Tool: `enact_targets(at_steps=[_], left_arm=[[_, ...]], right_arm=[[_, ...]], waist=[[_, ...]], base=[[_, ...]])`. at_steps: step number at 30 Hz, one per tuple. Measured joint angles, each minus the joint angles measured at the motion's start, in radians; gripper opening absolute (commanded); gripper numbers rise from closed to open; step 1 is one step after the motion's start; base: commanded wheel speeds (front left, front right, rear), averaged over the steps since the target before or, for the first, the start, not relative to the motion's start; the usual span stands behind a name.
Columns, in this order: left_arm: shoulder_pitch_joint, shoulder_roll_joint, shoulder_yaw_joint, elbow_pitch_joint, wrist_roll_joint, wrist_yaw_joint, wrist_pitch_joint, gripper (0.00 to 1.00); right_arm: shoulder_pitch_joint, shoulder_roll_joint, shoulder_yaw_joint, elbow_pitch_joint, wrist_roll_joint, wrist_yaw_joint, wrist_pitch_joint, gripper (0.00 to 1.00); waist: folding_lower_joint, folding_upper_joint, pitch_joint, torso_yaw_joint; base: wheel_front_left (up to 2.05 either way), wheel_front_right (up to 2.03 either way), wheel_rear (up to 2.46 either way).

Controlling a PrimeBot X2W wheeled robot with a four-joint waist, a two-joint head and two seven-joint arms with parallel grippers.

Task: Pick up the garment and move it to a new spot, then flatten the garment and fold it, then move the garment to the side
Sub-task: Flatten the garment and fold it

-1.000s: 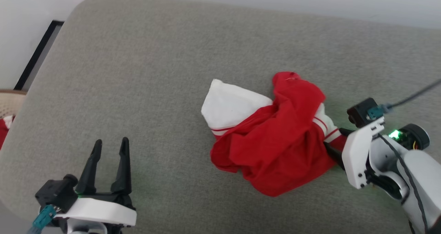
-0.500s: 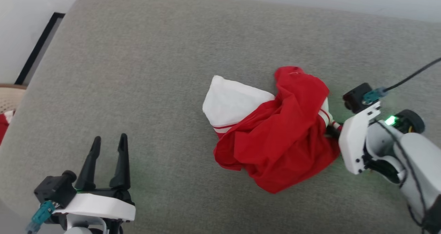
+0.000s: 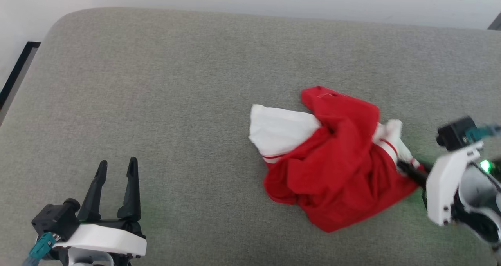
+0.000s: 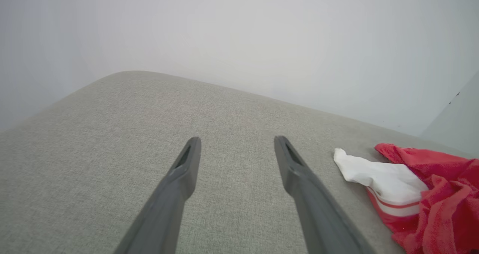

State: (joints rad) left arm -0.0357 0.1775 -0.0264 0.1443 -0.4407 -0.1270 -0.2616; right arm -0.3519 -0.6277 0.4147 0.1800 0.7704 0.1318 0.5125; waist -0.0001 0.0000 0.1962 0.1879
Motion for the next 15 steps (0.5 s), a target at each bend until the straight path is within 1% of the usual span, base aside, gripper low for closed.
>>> enact_targets(at_steps=[2, 5, 6, 7, 8, 9, 12, 15], left_arm=[[0.0, 0.002, -0.002, 0.002, -0.002, 0.0, 0.0, 1.0], [-0.001, 0.008, -0.007, 0.007, -0.004, 0.0, 0.0, 1.0], [-0.002, 0.009, -0.009, 0.009, -0.004, 0.0, 0.0, 1.0], [-0.003, 0.01, -0.009, 0.011, -0.006, 0.0, 0.0, 1.0], [-0.004, 0.011, -0.011, 0.013, -0.006, 0.0, 0.0, 1.0], [-0.007, 0.014, -0.016, 0.017, -0.008, -0.001, 0.0, 1.0], [-0.017, 0.029, -0.037, 0.03, -0.02, -0.001, 0.007, 1.0], [-0.038, 0.057, -0.059, 0.03, -0.039, -0.001, 0.035, 1.0]], right_arm=[[0.054, 0.014, -0.039, -0.01, -0.007, 0.0, 0.008, 0.0], [0.114, 0.057, -0.078, -0.002, -0.016, -0.001, 0.02, 0.0], [0.127, 0.068, -0.086, 0.002, -0.025, -0.001, 0.02, 0.19], [0.134, 0.081, -0.096, 0.01, -0.034, -0.001, 0.019, 0.5], [0.137, 0.09, -0.103, 0.015, -0.039, -0.001, 0.018, 0.5], [0.139, 0.099, -0.11, 0.019, -0.053, -0.001, 0.016, 1.0], [0.139, 0.135, -0.146, 0.013, -0.058, -0.001, -0.004, 1.0], [0.143, 0.152, -0.177, -0.019, -0.069, -0.001, -0.026, 1.0]], waist=[[0.0, 0.0, -0.001, -0.006], [0.0, 0.0, 0.001, -0.014], [0.0, 0.0, 0.002, -0.016], [0.0, 0.0, 0.002, -0.018], [0.0001, 0.0, 0.003, -0.02], [0.0001, 0.0, 0.003, -0.023], [0.0, 0.0, 0.002, -0.034], [0.0001, 0.0, 0.0, -0.05]], base=[[0.0, 0.0, 0.0], [0.0, 0.0, 0.0], [0.0, 0.0, 0.0], [0.0, 0.0, 0.0], [0.0, 0.0, 0.0], [0.0, 0.0, 0.0], [0.0, 0.0, 0.0], [0.0, 0.0, 0.0]])
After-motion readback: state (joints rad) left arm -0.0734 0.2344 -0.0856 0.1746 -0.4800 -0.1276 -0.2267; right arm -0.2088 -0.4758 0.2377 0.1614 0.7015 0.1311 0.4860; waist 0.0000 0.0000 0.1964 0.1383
